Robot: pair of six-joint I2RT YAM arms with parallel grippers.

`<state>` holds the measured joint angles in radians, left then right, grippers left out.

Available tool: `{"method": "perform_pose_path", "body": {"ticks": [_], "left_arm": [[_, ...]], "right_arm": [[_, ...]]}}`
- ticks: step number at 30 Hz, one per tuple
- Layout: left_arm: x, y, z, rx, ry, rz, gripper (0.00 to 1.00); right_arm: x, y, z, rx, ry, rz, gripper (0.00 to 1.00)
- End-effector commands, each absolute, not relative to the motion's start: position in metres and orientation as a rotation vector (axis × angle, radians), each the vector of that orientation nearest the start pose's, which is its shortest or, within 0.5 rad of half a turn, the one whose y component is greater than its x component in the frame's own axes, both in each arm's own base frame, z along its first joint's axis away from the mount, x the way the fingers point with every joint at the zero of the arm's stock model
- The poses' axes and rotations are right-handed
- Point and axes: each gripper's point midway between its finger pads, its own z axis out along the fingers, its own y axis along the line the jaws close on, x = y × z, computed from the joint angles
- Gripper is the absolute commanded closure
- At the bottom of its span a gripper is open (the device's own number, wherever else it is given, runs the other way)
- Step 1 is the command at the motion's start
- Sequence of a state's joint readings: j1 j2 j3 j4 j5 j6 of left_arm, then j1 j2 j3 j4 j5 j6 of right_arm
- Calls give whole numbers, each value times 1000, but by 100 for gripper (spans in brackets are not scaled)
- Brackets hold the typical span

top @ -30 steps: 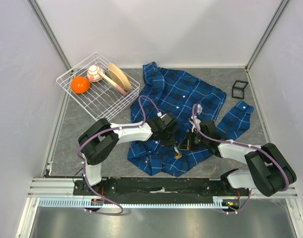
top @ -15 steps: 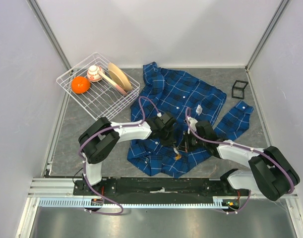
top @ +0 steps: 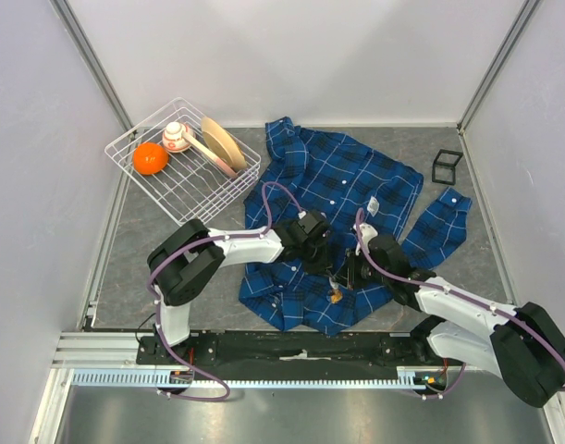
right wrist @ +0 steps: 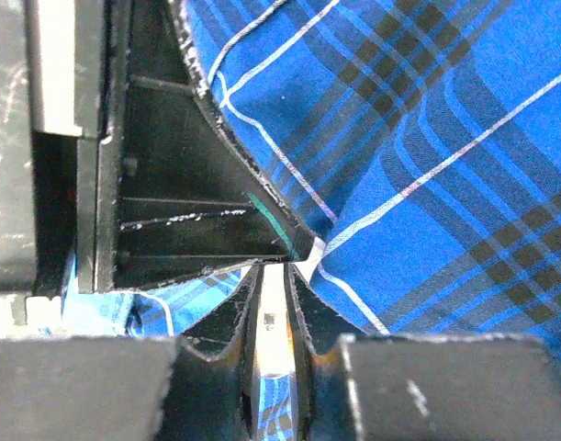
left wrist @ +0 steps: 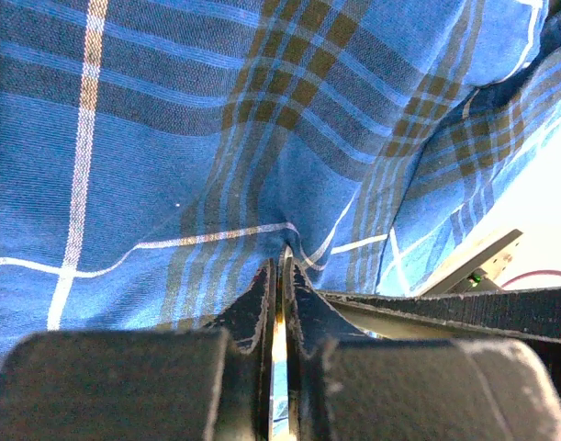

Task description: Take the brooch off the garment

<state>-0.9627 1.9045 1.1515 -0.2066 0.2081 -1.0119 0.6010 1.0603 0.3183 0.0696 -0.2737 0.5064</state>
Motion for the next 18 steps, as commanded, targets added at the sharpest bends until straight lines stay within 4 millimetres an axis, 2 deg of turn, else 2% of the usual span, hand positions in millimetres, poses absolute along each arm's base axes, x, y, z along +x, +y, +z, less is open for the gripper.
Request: {"method": "perform_pose_path", "body": {"ticks": [1, 5, 12, 14, 17, 18], "left_arm": [[164, -426, 45, 188, 2811, -1042, 98], [169, -422, 48, 195, 2780, -1000, 98], [178, -417, 53, 191, 2762, -918, 98], [179, -414, 51, 214, 2776, -863, 98], [187, -416, 55, 251, 2782, -787, 98], [183, -409, 52, 268, 2823, -728, 98]], "right_arm": [[223, 223, 89, -108, 2212, 922, 77], [216, 213, 86, 18, 2236, 921, 72], [215, 198, 97, 90, 2200, 879, 63], [219, 187, 93, 132, 2214, 803, 56], [223, 174, 81, 204, 2257, 715, 54], [223, 172, 75, 234, 2278, 702, 54]]}}
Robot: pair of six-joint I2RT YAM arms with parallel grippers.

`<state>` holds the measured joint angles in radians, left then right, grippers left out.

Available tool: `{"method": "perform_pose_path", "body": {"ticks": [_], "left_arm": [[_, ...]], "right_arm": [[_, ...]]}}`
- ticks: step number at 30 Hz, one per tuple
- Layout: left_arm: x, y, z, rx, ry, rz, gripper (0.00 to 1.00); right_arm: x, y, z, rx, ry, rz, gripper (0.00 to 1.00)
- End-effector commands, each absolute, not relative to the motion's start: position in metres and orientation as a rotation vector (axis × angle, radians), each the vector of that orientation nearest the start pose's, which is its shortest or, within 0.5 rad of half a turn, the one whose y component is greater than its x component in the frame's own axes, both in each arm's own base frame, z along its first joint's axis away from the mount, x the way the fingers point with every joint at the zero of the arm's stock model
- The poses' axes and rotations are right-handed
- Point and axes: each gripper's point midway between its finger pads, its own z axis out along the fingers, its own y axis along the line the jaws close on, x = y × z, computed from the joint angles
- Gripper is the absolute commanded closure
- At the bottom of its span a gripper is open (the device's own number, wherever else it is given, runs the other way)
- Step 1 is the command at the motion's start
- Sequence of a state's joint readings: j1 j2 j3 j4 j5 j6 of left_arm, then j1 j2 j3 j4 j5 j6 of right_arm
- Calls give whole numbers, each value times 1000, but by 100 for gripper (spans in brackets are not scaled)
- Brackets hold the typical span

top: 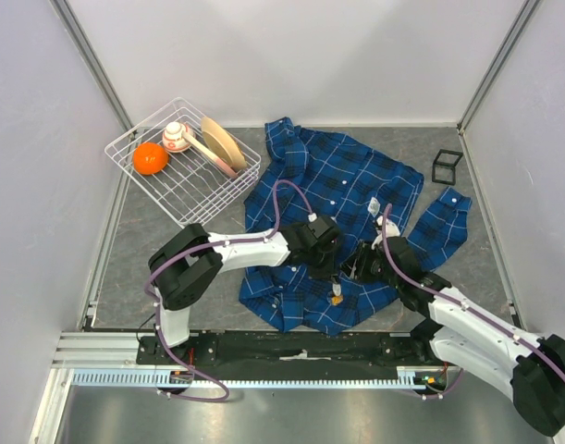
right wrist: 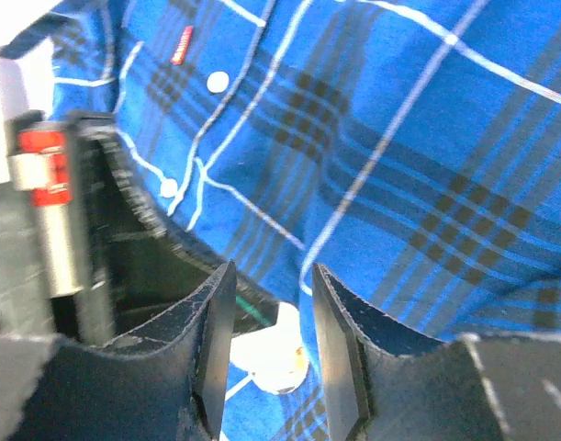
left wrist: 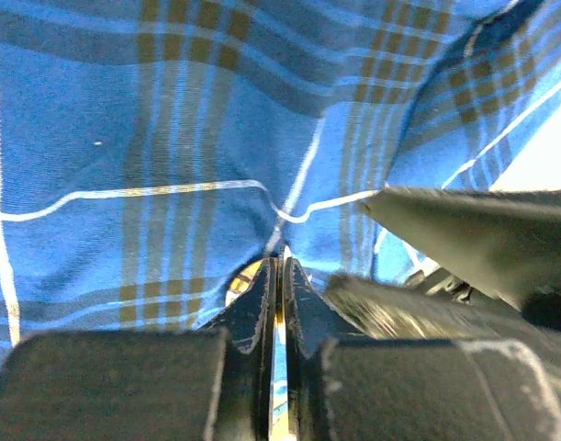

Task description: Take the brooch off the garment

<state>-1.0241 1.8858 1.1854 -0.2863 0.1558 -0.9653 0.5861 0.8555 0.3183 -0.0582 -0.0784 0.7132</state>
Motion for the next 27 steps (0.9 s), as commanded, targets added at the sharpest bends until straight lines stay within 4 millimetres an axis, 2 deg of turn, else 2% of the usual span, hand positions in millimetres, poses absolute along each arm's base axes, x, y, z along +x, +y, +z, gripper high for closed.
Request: {"method": "perform_pose_path", "body": {"ticks": [1, 2, 4, 6, 9, 10, 12, 13, 14, 16, 17, 18, 19, 20, 21, 23, 24, 25, 26, 27], "left_arm": [[183, -407, 52, 278, 2840, -690, 98], [187, -411, 60, 289, 2827, -687, 98], [186, -403, 59, 300, 2843, -606, 98], [191, -400, 66, 303, 2827, -567, 98], [197, -396, 72, 334, 2782, -552, 98], [199, -407, 87, 362, 2721, -653, 98], [193, -409, 89, 445, 2680, -733, 98], [187, -417, 108, 484, 2627, -864, 98], [186, -425, 109, 520, 2555, -959, 98], [176, -428, 123, 566, 2491, -1121, 98], [178, -437, 136, 578, 2413, -1207, 98], [174, -438, 144, 600, 2387, -1277, 98], [173, -436, 143, 601, 2378, -1296, 98], [172, -433, 151, 600, 2360, -1325, 98], [180, -436, 166, 591, 2277, -1382, 98], [173, -431, 172, 595, 2246, -1486, 98], [181, -430, 194, 582, 2141, -1554, 98], [173, -425, 193, 603, 2133, -1621, 98], [172, -423, 200, 572, 2126, -1678, 98], [175, -420, 221, 592, 2023, -1753, 98]], "right_arm": [[223, 170, 72, 260, 2289, 690, 54], [225, 165, 68, 300, 2292, 658, 56], [226, 157, 61, 388, 2300, 626, 57], [227, 141, 50, 490, 2294, 543, 59], [216, 112, 32, 669, 2303, 429, 61], [214, 105, 29, 712, 2294, 405, 62], [211, 95, 28, 791, 2249, 382, 63], [207, 91, 25, 815, 2252, 369, 63], [203, 87, 20, 833, 2255, 355, 64], [203, 82, 23, 846, 2235, 341, 64], [205, 81, 29, 877, 2213, 343, 64], [198, 74, 27, 893, 2229, 293, 64], [199, 66, 30, 906, 2210, 251, 65], [201, 64, 36, 911, 2195, 238, 65], [195, 56, 34, 926, 2207, 188, 65], [195, 51, 39, 945, 2191, 163, 66], [194, 52, 43, 915, 2197, 171, 66], [199, 56, 50, 861, 2194, 200, 66], [204, 79, 61, 744, 2228, 335, 62], [217, 96, 84, 596, 2183, 439, 60]]}}
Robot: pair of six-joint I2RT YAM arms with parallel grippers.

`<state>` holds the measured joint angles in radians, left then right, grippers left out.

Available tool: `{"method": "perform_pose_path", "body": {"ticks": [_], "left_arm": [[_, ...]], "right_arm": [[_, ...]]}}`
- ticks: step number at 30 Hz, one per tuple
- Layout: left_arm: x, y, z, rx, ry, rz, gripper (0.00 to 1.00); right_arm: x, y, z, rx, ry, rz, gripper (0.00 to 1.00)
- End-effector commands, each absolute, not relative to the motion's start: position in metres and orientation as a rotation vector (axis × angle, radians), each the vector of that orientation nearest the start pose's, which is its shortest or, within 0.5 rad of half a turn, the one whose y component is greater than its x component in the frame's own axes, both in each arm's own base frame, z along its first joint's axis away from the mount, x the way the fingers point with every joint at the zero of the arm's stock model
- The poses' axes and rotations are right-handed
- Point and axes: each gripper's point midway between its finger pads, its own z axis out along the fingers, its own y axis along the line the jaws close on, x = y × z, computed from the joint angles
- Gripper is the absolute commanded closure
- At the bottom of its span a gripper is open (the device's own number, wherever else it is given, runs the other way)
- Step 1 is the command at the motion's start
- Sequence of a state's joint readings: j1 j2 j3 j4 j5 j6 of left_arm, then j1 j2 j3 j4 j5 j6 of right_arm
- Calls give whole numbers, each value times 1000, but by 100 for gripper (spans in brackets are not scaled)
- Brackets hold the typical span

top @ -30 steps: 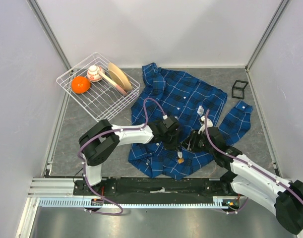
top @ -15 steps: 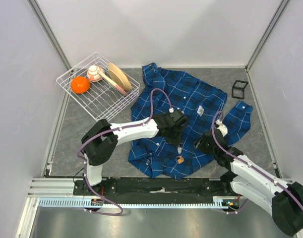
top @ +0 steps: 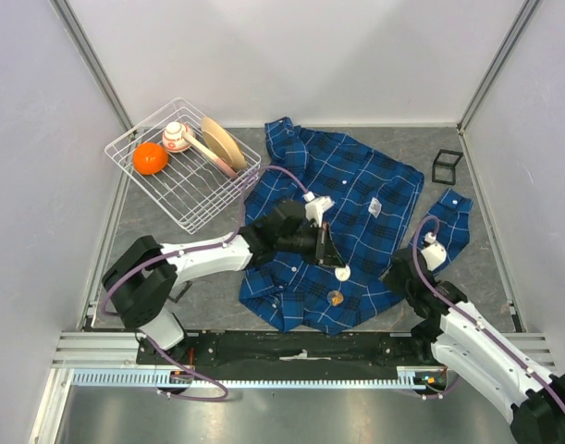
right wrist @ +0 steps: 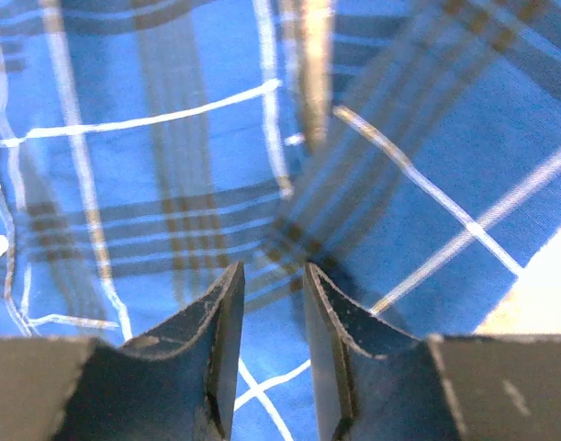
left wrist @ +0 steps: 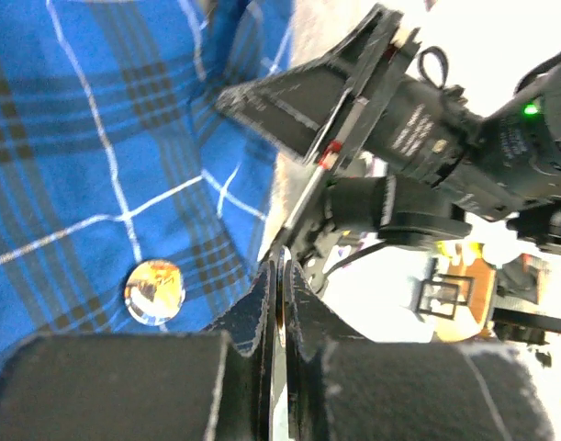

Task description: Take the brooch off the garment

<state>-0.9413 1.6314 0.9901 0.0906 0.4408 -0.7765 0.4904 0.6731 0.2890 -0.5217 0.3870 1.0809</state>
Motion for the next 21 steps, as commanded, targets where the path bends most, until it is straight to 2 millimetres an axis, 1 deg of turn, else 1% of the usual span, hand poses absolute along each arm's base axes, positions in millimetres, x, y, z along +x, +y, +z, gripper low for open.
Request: {"method": "perform_pose_path", "body": {"ticks": [1, 2, 3, 4, 5, 6, 7, 8, 9, 10, 11, 12, 13, 14, 15, 16, 17, 18, 19, 20, 21], "left_arm": [[174, -415, 221, 578, 2012, -1783, 98], [173, -412, 231, 550, 1986, -1835, 98], [176, -406, 243, 538, 1938, -1862, 98], [176, -401, 253, 532, 1873, -1890, 98], [178, -397, 259, 503, 1859, -1910, 98], [185, -391, 265, 470, 1830, -1901, 98], [184, -382, 279, 464, 1761, -1900, 98], [186, -377, 286, 448, 1727, -1890, 98], [195, -370, 294, 396, 1686, -1858, 98], [195, -362, 303, 377, 1646, -1836, 98], [197, -357, 308, 355, 1634, -1817, 98], [203, -352, 314, 316, 1607, -1785, 98], [204, -348, 318, 312, 1580, -1762, 98], [202, -341, 331, 303, 1543, -1747, 98], [208, -338, 334, 261, 1536, -1714, 98], [209, -335, 337, 250, 1532, -1694, 98], [208, -330, 345, 236, 1509, -1685, 98], [211, -327, 348, 208, 1498, -1667, 98], [212, -324, 348, 197, 1493, -1653, 98], [211, -319, 355, 188, 1472, -1645, 98], [213, -317, 356, 169, 1473, -1629, 98]], "right_arm": [[218, 107, 95, 412, 2191, 470, 59], [221, 121, 117, 313, 2161, 550, 56], [224, 124, 132, 268, 2119, 568, 54], [226, 124, 143, 214, 2089, 566, 45], [228, 129, 159, 171, 2049, 594, 32], [227, 144, 177, 85, 2002, 686, 30], [224, 157, 187, 9, 1975, 755, 26], [221, 168, 198, -59, 1944, 824, 26], [215, 187, 214, -144, 1887, 942, 26], [212, 196, 224, -186, 1850, 1006, 25], [208, 203, 230, -202, 1822, 1066, 25], [210, 209, 248, -231, 1742, 1114, 24], [203, 217, 255, -277, 1712, 1176, 24], [200, 221, 260, -276, 1689, 1225, 24], [197, 224, 280, -303, 1591, 1271, 23], [188, 229, 289, -341, 1548, 1328, 23], [184, 232, 290, -359, 1522, 1367, 23], [178, 234, 310, -374, 1434, 1419, 23], [173, 236, 315, -401, 1404, 1448, 23], [172, 237, 320, -408, 1384, 1461, 23], [170, 238, 326, -418, 1356, 1469, 22]]}}
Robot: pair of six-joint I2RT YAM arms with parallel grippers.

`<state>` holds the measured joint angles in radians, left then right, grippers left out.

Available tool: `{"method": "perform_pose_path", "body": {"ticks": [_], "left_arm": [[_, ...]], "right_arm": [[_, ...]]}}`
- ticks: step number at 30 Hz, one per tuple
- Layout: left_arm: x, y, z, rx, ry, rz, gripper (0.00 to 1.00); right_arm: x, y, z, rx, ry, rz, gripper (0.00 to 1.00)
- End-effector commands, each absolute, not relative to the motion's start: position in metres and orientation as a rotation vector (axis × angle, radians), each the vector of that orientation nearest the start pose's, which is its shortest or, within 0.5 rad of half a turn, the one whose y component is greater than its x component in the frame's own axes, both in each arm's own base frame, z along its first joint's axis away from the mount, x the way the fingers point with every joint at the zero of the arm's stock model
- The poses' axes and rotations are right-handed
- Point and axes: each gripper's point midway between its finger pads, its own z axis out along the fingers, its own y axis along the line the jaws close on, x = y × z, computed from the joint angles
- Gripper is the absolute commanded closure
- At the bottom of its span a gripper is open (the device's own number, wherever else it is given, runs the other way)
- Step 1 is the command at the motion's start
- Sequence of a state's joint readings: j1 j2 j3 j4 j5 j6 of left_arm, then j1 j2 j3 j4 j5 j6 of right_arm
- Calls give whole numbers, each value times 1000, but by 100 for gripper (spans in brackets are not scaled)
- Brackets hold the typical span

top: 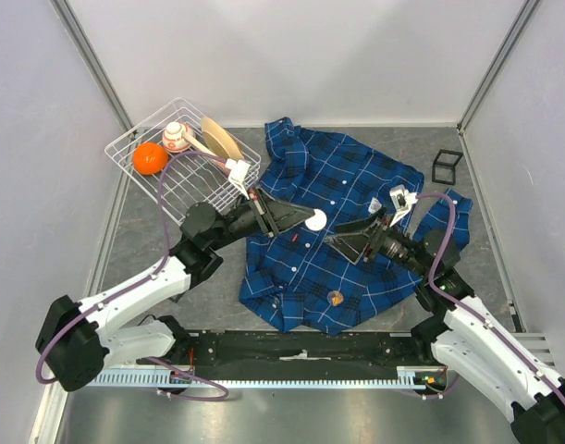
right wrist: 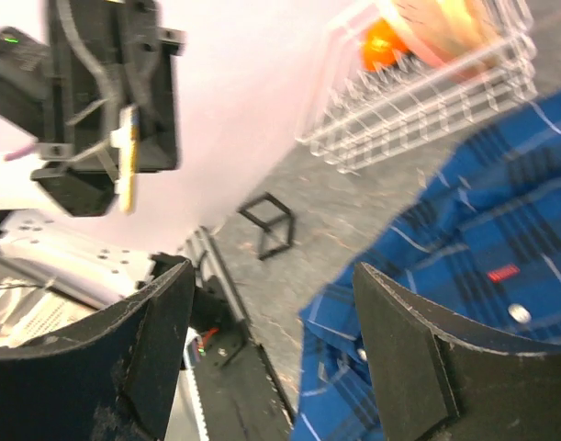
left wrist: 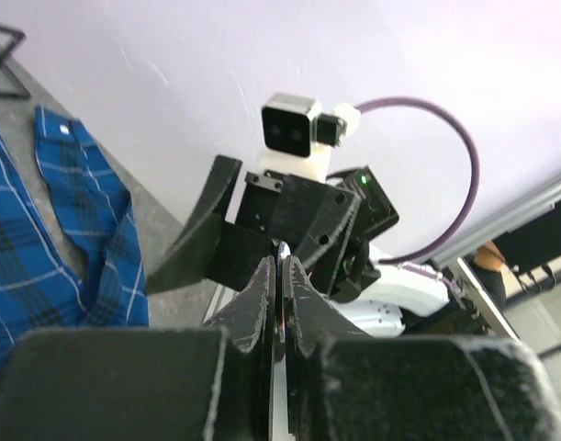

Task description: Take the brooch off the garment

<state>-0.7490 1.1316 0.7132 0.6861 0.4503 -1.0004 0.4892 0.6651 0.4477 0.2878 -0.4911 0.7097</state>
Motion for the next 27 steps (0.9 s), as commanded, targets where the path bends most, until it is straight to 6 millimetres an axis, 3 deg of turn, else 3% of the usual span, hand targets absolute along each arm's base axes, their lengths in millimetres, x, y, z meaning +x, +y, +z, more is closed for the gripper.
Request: {"method": "perform_pose_path", "body": {"ticks": [1, 7, 15, 23, 27], "left_arm": [[213, -315, 357, 162, 1466, -1620, 98], [217, -308, 363, 117, 1465, -1590, 98], [219, -308, 357, 126, 1477, -1554, 98], [220, -307, 359, 152, 1450, -1508, 98], [219, -305, 361, 160, 1437, -1496, 98]], "right_arm": [[167, 240, 332, -433, 1338, 1479, 22], [163, 253, 349, -465, 1280, 1522, 22], [187, 264, 361, -344, 1259, 1510, 25], [193, 273, 365, -293, 1231, 1582, 36], [194, 275, 367, -281, 1225, 1583, 47]]}}
